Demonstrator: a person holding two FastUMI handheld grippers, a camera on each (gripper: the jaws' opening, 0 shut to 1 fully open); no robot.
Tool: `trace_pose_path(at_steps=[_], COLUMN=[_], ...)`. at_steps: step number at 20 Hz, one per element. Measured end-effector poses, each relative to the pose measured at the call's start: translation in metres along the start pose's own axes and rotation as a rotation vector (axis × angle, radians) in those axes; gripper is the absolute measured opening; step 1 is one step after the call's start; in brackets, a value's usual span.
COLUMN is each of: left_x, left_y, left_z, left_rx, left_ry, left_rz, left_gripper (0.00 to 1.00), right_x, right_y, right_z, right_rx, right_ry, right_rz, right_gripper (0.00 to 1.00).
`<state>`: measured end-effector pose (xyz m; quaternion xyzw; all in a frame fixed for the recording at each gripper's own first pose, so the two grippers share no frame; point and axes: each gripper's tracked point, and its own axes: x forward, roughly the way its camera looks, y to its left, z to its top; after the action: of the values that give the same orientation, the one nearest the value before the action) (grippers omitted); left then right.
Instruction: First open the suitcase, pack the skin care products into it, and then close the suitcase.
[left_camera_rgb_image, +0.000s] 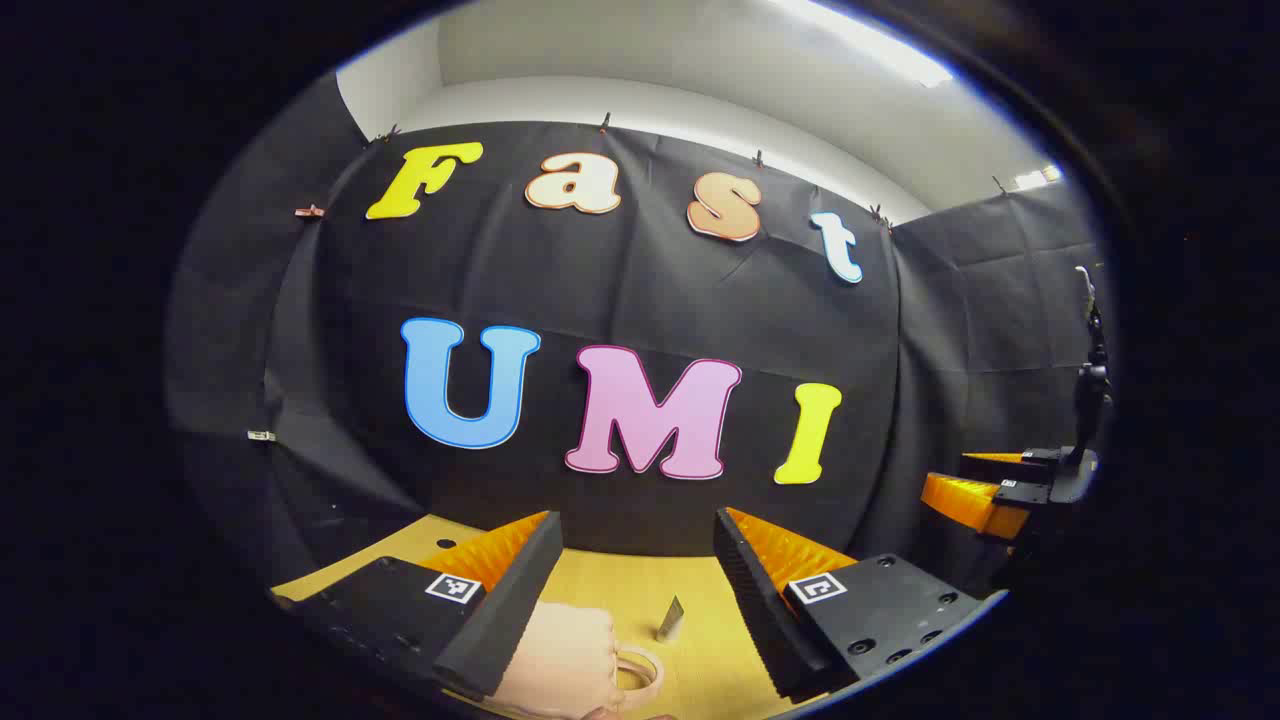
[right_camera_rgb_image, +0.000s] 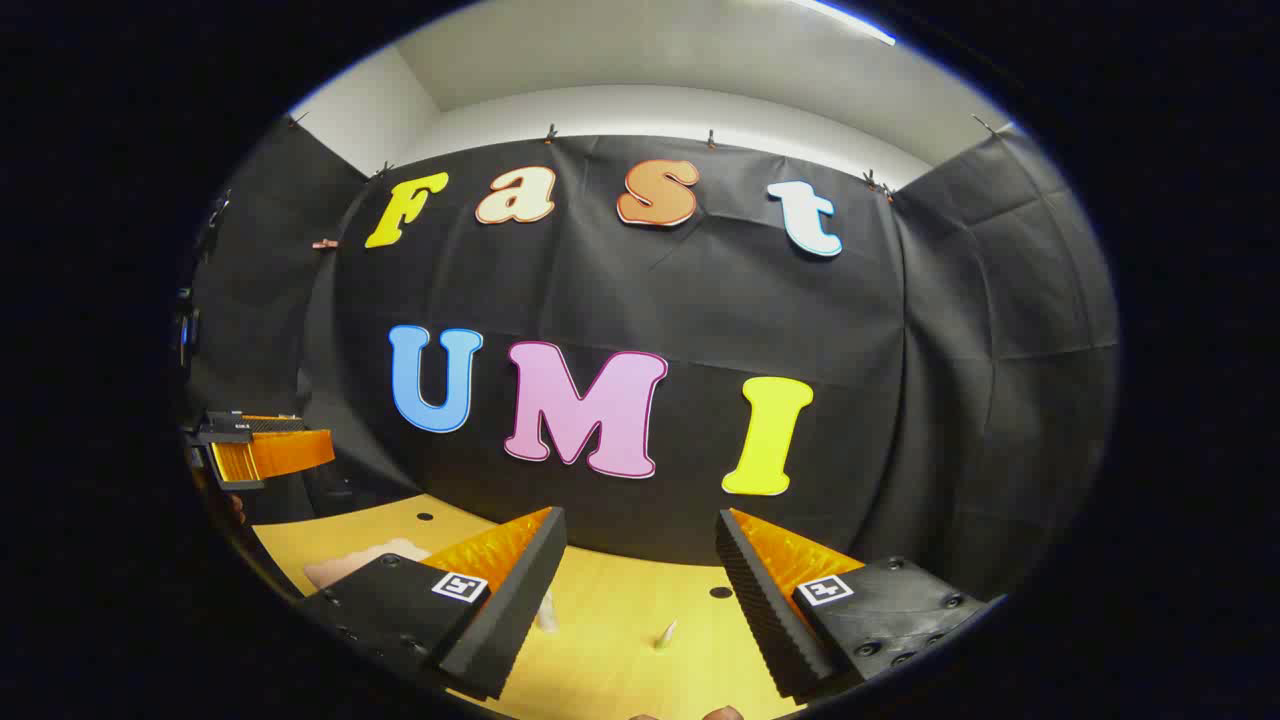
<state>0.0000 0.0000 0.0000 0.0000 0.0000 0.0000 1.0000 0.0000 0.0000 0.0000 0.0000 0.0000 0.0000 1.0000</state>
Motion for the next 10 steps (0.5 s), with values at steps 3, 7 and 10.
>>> trace_pose_path(at_steps=[3,7,10], left_x=[0.0009,0.0030,0.0045], left_y=[-0.0002,0.0057,0.0040], left_z=[0.0037,0.0055,0.0009], left_rx=[-0.002,0.023,-0.003], left_ry=[-0.005,-0.006,0.009], left_rz=[-0.004,0.016,-0.008], left_gripper=[0.95,0.96,0.95], right_x=[0.0011,0.0055,0.0068], right_y=[-0.0056,-0.0116,-0.0126], right_z=[0.0051,0.0054,0.0038], right_rx=[0.008,0.039,0.037], right_ry=[-0.007,-0.008,-0.007], right_rz=[-0.011,-0.027,-0.032], right_gripper=[0.96,0.96,0.96])
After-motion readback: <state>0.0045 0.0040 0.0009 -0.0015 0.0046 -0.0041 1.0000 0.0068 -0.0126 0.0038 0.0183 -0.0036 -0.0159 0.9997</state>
